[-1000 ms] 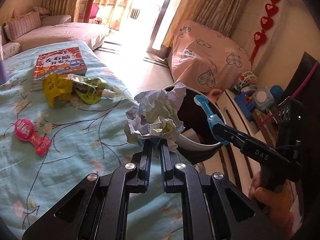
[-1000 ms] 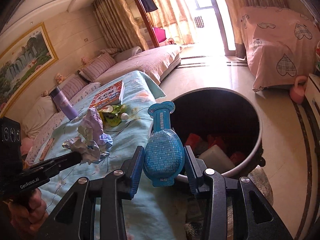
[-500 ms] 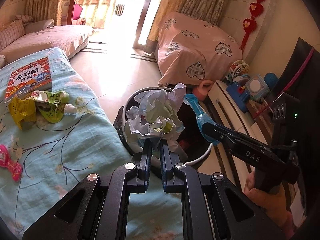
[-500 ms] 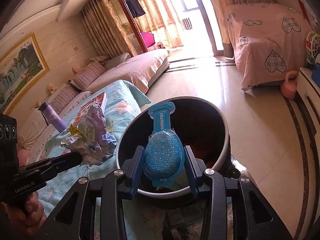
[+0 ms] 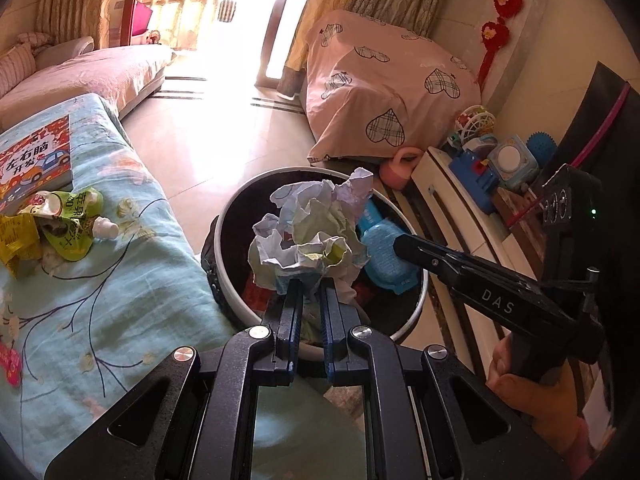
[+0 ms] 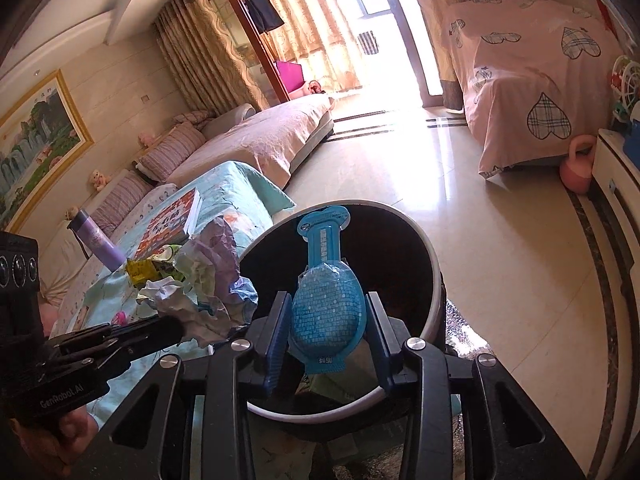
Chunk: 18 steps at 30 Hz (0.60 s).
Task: Collect trash
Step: 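Open both tools to drop the paper and brush into the bin, then move both open tools back over the remaining table items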
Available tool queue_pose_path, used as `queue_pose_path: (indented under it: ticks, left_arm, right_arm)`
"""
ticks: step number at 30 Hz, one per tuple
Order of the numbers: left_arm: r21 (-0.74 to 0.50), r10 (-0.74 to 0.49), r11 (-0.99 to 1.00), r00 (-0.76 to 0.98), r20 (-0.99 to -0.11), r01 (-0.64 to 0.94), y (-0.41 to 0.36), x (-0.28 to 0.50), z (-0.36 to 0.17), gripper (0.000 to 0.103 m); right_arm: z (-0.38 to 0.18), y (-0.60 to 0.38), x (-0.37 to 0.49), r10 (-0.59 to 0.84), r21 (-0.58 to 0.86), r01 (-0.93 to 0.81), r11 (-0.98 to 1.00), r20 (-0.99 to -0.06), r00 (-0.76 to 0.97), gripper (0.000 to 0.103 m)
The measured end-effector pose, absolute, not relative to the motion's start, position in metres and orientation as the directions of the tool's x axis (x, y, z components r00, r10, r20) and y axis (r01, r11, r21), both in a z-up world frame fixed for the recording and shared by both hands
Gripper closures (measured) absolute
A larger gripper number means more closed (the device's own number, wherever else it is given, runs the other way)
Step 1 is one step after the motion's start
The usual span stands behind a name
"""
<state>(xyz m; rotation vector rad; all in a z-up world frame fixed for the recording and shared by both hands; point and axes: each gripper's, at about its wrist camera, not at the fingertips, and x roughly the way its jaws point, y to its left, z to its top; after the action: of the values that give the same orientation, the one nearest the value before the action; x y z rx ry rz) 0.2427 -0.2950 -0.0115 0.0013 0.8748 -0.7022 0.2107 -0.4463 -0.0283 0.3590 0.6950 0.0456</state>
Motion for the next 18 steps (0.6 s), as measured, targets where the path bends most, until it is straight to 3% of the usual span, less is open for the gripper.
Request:
queue_pose_path:
  ticks: [3, 5, 6, 13, 18]
  left_arm:
    - [-0.274, -0.562, 0.773, 0.419, -0.713, 0.572, -0.298, 0.245, -0.015, 0.089]
    - [-0.26, -0.546, 0.786, 0.432, -0.718, 0.561, -0.296, 0.244, -0.015, 0.062]
    - [-0.259, -0.547, 0.79, 0.445, -0.709, 0.556, -0.292, 0.242, -0.015, 0.058]
    - [-0.282, -0.536, 0.813, 0.467, -0.703, 0.51, -0.259, 0.232, -0.021, 0.056]
    - [-0.314, -0.512, 0.844, 0.481, -0.712, 0.434, -0.221, 0.226, -0.032, 0.055]
  right_arm:
    - [-0.033, -0.451, 0.216, 0.165, 0.347, 0.084, 0.934, -0.628, 0.76, 0.084]
    - [-0.037, -0.453, 0.218, 0.16, 0.343, 0.094, 0.934, -0.641, 0.751, 0.084]
    - [-0.039, -0.455, 0.218, 0.163, 0.35, 0.097, 0.932, -0.641, 0.75, 0.084]
    - [-0.036, -0.452, 0.205, 0.183, 0.386, 0.092, 0.918, -0.617, 0.765, 0.083]
    - [-0.032, -0.43, 0.2, 0.222, 0.395, 0.049, 0.917, -0.608, 0.763, 0.077]
